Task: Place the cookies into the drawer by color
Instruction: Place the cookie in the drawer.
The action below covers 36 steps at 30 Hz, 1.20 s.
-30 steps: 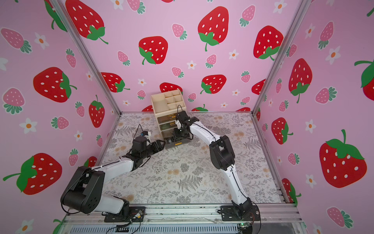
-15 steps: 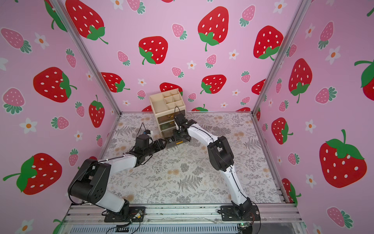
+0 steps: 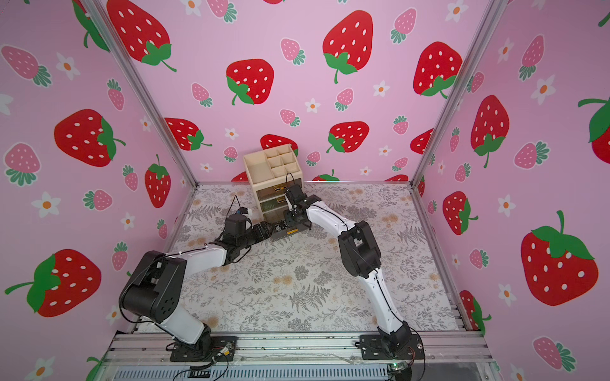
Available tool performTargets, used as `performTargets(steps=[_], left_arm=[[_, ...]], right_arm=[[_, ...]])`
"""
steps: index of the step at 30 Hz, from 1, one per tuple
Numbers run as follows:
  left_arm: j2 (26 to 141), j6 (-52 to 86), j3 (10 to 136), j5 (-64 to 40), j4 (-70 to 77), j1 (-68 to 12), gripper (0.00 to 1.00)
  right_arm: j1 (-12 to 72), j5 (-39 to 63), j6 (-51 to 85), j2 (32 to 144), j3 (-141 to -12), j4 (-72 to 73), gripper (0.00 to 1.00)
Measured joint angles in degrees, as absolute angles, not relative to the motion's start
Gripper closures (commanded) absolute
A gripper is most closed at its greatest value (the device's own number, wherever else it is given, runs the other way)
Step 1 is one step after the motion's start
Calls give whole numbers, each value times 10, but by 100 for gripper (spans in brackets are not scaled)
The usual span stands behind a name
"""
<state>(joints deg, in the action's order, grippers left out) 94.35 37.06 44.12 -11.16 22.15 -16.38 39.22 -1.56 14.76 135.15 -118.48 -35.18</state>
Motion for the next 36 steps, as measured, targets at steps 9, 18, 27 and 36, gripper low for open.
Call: performTargets(steps=[9,18,27,36], left_arm=[[945,371,442,-112,220,-164,19],[945,370,442,-112,219,-164,19],[943,367,445,-112,203,-164,19],[867,355,471,-74,137,-164,14]], right_arm=[[392,-16,128,1362,-1189,-367,60],[392,-20,123,1362,-1190,-369,49],[394,-13,127,1355,-1182,-366,51],[427,-33,155,1261,-1099,-362,42]])
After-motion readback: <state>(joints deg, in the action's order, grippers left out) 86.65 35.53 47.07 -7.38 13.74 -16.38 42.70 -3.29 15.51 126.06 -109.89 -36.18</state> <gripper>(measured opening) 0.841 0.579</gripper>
